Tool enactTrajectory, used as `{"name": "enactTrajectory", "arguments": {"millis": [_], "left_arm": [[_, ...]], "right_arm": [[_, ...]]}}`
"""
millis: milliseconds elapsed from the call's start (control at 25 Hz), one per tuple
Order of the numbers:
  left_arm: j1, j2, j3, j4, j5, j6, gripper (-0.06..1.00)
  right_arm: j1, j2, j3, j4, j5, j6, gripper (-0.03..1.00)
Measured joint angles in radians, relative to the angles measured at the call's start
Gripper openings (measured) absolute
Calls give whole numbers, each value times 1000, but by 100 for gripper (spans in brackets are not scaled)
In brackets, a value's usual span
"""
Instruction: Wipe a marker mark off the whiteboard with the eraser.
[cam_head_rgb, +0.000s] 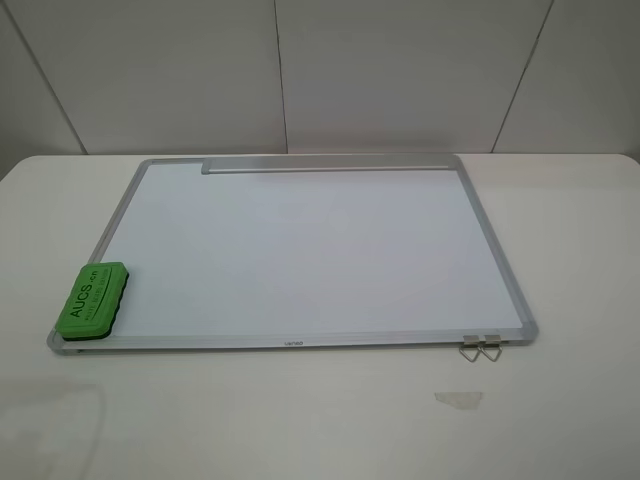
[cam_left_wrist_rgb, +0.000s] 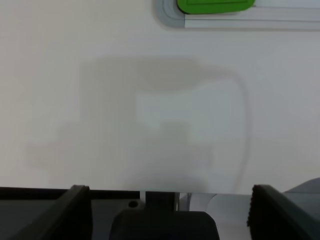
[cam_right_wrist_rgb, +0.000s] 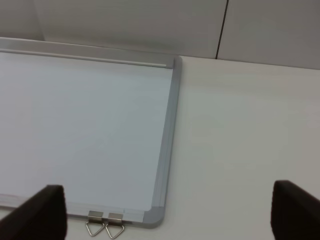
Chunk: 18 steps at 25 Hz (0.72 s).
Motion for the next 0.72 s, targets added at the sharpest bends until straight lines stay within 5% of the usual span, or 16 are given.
{"name": "enactTrajectory", "arguments": {"millis": [720], "left_arm": [[0,-770,265,-50,-125,49,66]], "right_arm": [[0,0,0,0,0,0,82]]}}
